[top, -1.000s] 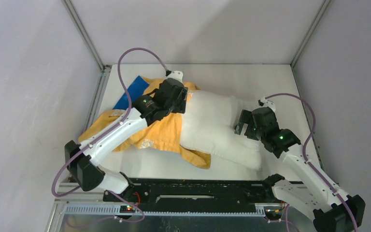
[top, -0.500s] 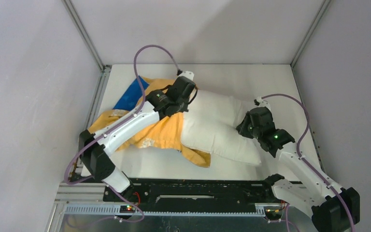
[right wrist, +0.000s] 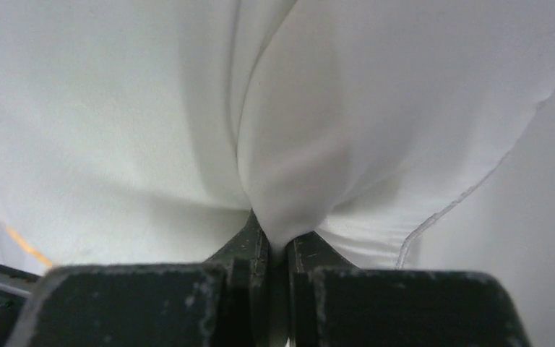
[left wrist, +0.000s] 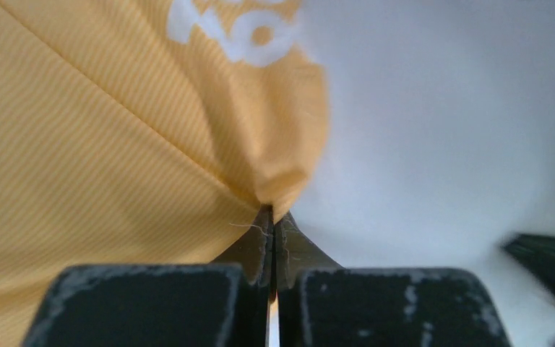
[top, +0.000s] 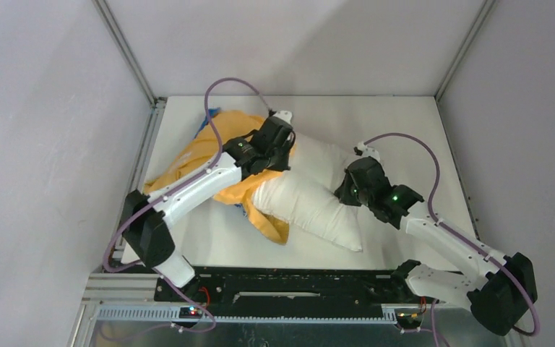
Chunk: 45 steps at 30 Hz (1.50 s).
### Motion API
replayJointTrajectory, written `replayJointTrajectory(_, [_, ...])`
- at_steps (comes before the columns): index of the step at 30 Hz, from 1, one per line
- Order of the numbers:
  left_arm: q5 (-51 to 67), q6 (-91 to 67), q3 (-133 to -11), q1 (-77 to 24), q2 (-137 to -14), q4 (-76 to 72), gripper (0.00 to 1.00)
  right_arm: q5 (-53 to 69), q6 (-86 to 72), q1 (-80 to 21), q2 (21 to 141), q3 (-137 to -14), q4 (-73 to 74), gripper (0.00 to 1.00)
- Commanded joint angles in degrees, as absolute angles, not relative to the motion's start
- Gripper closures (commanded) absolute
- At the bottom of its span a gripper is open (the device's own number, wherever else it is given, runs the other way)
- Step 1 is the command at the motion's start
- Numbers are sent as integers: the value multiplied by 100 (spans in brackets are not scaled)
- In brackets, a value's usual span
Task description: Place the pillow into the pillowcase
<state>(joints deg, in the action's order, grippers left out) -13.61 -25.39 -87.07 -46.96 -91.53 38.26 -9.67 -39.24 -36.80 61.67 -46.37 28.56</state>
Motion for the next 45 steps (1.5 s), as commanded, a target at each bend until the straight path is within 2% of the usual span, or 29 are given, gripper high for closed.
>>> replayJointTrajectory(1, [-568,-2988,-7619,-4365,-9149,2815,100,-1136,-3869,-4106,5985,-5022,2590,95])
replayJointTrajectory(4, [-485,-2975,-7337,-4235,-9141,2639,100,-1850,-3579,-4552,5748,-5220,2894,43])
replayJointTrajectory(5, [-467,-2960,-7317,-4204,-9126,2625,100,-2173,-3481,-4738,5668,-5305,2992,30])
replayJointTrajectory(6, [-458,-2950,-7305,-4185,-9100,2620,100,-2405,-3395,-4929,5608,-5387,3076,21])
replayJointTrajectory(8, [-455,-2923,-7311,-4140,-9058,2634,100,-2989,-3227,-5430,5547,-5546,3310,11])
replayJointTrajectory(12, [-364,-2878,-7372,-4067,-8930,2673,100,-3583,-2877,-6046,5665,-5682,3393,1])
replayJointTrajectory(16, [-284,-2833,-7557,-4069,-8840,2782,100,-3513,-2560,-6332,6296,-5665,3177,0])
replayJointTrajectory(21, [-180,-2797,-8168,-4088,-8638,3178,100,-3558,-2858,-6188,7414,-5460,3040,0])
replayJointTrajectory(22, [-203,-2785,-8351,-4110,-8572,3283,100,-3542,-2934,-6060,7578,-5418,2986,1])
replayJointTrajectory(24, [-241,-2801,-8719,-4188,-8425,3476,100,-3315,-2900,-5726,7723,-5412,2745,13])
replayJointTrajectory(25, [-245,-2829,-8889,-4251,-8379,3545,100,-3010,-2871,-5543,7686,-5486,2617,27])
replayJointTrajectory(26, [-231,-2861,-9010,-4321,-8344,3564,100,-2687,-2859,-5351,7561,-5586,2469,58])
replayJointTrajectory(28, [-86,-3011,-9115,-4467,-8339,3502,100,-1835,-2956,-4964,7177,-5741,2023,97])
replayJointTrajectory(31, [242,-3179,-9004,-4506,-8431,3249,100,-512,-3439,-4439,6698,-6150,1629,100])
replayJointTrajectory(35, [617,-3248,-8756,-4512,-8493,2882,100,-504,-3687,-4370,6339,-6506,1720,100])
replayJointTrajectory(39, [708,-2988,-9057,-4509,-8627,3198,98,-471,-3708,-4203,6344,-6492,1881,100])
replayJointTrajectory(42, [672,-2752,-9116,-4509,-8565,3462,69,-418,-3854,-4132,6362,-6334,1944,100])
replayJointTrajectory(44, [461,-2682,-8858,-4509,-8301,3633,47,-533,-3950,-4157,6354,-6294,2051,100])
replayJointTrajectory(45, [376,-2695,-8644,-4515,-8088,3613,39,-596,-3962,-4180,6354,-6291,2109,100])
